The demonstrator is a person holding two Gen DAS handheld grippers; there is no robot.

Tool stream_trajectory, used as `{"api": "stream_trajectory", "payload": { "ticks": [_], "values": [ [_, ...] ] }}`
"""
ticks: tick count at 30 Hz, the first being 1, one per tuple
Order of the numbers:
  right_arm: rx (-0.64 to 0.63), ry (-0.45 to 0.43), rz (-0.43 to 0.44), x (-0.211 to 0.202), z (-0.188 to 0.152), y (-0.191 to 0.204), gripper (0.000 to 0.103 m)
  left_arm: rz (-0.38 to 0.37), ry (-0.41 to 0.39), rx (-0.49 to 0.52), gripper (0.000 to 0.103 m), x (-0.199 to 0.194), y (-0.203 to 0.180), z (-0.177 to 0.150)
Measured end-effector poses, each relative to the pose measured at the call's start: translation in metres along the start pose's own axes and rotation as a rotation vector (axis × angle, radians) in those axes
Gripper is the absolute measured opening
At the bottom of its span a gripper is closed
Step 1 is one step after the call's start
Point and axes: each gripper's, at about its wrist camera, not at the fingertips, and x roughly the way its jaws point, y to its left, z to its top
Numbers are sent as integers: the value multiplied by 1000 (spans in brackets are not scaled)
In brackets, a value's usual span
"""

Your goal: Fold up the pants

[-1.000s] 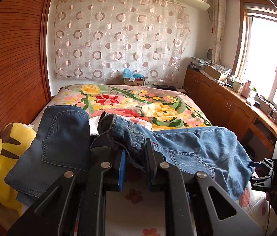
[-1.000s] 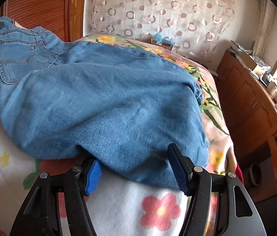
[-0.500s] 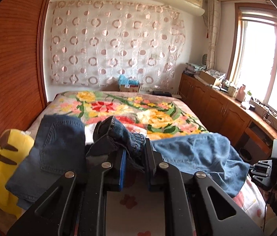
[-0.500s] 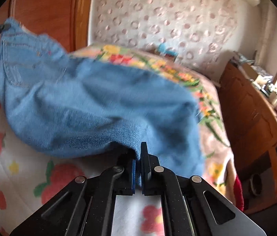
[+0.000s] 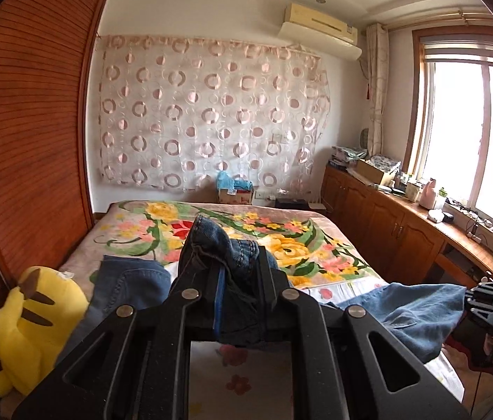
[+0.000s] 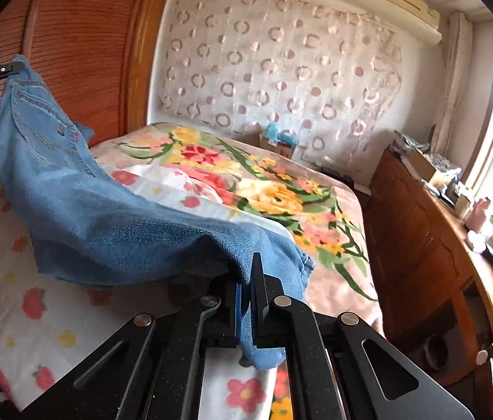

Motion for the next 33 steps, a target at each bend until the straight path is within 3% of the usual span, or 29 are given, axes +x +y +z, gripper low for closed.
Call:
{"api": "stream_trajectory", "payload": {
  "ticks": [6, 12, 22, 25, 26, 30, 32, 33],
  "values": [
    [-38, -18, 54, -34, -23, 15, 3, 15, -16, -42, 15, -41, 26, -18],
    [-76, -11, 107, -67, -50, 27, 3, 49, -5, -83, 15, -95, 51, -56],
    [1, 99, 247, -71, -92, 24, 5, 112, 191, -97, 17, -130, 77, -152],
    [32, 130, 258, -68, -104, 16, 24, 120, 276, -88, 19, -128, 77, -180],
    [44, 133, 261, -68, -106, 13, 31, 128, 297, -82, 22, -128, 79, -185],
    [105, 140, 266, -75, -115, -4, 35, 145, 341, -88, 36, -133, 84, -202],
    [134, 133, 264, -83, -118, -12, 35, 175, 322, -69, 49, -140, 87, -205],
    [153, 128, 262, -86, -119, -21, 35, 182, 315, -62, 50, -142, 87, -205]
  ]
}}
